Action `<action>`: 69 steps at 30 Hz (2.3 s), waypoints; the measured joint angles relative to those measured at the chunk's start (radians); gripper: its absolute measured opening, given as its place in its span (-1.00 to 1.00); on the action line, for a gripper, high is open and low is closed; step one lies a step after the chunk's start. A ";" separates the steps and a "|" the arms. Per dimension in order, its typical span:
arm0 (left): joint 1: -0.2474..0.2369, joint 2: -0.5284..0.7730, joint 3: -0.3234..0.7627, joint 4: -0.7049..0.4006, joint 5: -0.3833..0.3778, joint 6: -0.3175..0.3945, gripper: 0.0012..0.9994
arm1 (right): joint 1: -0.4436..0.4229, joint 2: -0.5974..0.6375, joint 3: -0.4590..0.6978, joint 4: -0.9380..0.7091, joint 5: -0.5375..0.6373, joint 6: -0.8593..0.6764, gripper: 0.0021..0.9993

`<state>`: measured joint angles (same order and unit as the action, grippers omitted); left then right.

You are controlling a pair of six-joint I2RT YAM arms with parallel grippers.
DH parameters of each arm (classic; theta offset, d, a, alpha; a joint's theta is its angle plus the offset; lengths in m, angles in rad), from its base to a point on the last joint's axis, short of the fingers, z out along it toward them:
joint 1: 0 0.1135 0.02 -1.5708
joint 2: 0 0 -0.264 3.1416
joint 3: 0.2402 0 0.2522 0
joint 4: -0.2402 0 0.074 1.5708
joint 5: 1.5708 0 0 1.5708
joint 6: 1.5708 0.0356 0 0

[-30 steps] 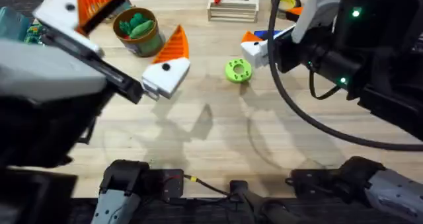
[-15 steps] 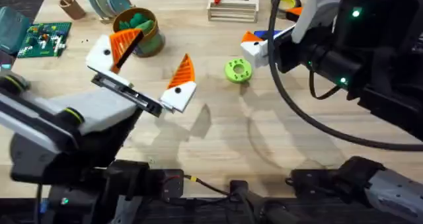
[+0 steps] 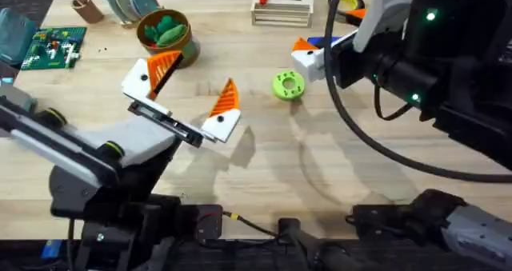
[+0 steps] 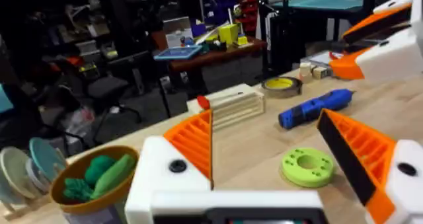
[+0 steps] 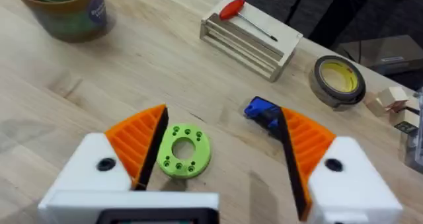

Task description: Pick up the gripper from the table and insert it into the empty holder that is missing its gripper. Then pick up a screw, insert it into the mounting hole, and use the screwdriver to tighten it. Finally, clean up the table by picking up the vegetable and placing it into the bucket.

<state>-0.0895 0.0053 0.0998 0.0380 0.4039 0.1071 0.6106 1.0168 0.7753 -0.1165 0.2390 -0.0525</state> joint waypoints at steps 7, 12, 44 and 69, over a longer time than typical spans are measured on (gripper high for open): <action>0.000 0.000 -0.067 0.003 0.029 -0.010 0.99 | 0.000 0.000 0.000 0.000 0.000 0.000 0.98; 0.000 0.000 -0.094 -0.024 0.074 -0.013 0.99 | 0.000 0.000 0.000 0.000 0.000 0.000 0.98; 0.000 0.000 -0.094 -0.087 0.101 -0.014 0.99 | 0.000 0.000 0.000 0.000 0.000 0.000 0.98; 0.000 0.000 -0.094 -0.088 0.101 -0.014 0.99 | 0.000 0.000 0.000 0.000 0.000 0.000 0.98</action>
<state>-0.0895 0.0054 0.0055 -0.0497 0.5053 0.0929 0.6106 1.0167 0.7753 -0.1165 0.2390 -0.0525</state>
